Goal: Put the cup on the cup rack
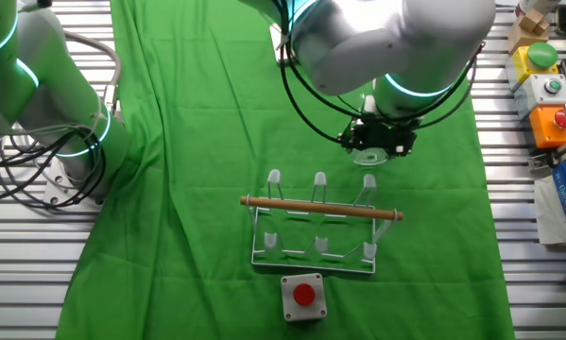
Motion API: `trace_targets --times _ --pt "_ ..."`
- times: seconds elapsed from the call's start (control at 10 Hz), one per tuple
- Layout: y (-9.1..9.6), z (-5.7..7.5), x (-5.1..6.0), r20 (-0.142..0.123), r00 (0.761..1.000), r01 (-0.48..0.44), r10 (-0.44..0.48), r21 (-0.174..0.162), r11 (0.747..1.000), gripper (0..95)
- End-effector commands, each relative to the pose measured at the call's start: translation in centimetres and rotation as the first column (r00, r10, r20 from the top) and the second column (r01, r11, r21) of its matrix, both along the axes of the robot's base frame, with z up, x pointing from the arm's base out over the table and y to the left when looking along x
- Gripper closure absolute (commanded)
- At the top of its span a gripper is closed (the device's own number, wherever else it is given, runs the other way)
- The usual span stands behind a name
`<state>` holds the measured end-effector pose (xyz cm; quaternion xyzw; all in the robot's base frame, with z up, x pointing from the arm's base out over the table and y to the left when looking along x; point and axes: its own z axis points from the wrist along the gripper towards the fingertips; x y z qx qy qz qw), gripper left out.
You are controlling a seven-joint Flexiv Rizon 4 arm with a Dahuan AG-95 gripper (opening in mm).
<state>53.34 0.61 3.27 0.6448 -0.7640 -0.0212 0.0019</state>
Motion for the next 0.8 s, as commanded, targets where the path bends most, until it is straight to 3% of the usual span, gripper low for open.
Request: trace_targets --times 0.1,0.5,0.8 --pt "0.1 0.6 0.1 -0.005 1.0 0.002 -0.002 -0.013 1.0 95.0" --pt "-0.2 1.5 0.4 -0.027 0.999 0.023 -0.024 -0.009 1.0 95.0" --pt "-1.7 4.7 1.0 -0.088 0.993 0.072 -0.075 -0.032 0.997 95.0"
